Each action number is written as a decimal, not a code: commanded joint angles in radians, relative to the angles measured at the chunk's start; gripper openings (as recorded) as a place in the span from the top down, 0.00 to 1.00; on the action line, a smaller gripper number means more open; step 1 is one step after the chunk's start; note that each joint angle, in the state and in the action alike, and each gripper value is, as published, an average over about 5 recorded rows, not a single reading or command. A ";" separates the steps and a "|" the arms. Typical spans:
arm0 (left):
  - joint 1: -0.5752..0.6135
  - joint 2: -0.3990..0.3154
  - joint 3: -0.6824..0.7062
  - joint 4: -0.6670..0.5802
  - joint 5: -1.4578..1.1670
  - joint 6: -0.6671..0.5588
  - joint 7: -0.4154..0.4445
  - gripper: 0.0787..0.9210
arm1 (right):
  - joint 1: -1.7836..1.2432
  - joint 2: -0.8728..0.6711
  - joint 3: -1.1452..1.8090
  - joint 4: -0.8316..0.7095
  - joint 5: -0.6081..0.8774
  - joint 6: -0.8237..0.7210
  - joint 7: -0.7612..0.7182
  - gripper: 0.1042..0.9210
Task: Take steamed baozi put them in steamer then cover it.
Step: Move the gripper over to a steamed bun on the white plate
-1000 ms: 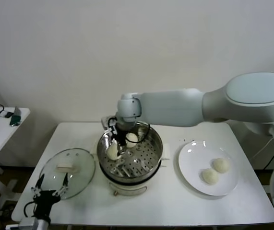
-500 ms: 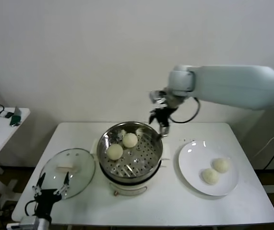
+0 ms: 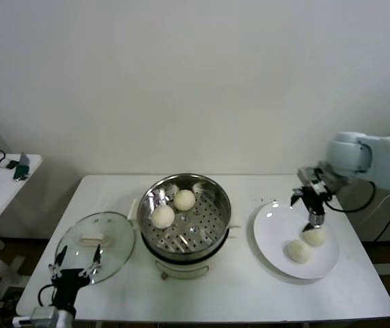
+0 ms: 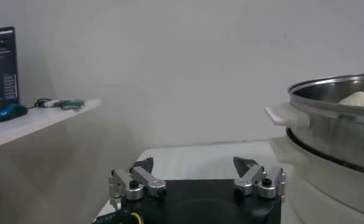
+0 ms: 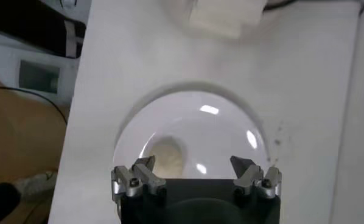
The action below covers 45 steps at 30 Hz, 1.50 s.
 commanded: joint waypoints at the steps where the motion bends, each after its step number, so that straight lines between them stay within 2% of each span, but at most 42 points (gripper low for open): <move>1: 0.004 -0.005 0.000 0.005 0.004 -0.003 -0.001 0.12 | -0.216 -0.113 0.083 0.011 -0.150 -0.033 0.070 0.12; 18: 0.016 -0.009 -0.012 0.009 0.009 -0.005 -0.001 0.12 | -0.523 -0.003 0.356 -0.139 -0.207 -0.068 0.135 0.12; 36: 0.020 -0.012 -0.012 0.011 0.007 -0.005 -0.001 0.12 | -0.551 0.022 0.380 -0.167 -0.199 -0.074 0.125 0.12; 39: 0.022 -0.011 -0.011 0.010 0.007 -0.005 -0.001 0.12 | -0.552 0.020 0.381 -0.166 -0.200 -0.076 0.122 0.16; 45: 0.018 -0.010 -0.009 0.012 0.007 -0.003 -0.001 0.12 | -0.540 0.015 0.380 -0.163 -0.208 -0.071 0.117 0.33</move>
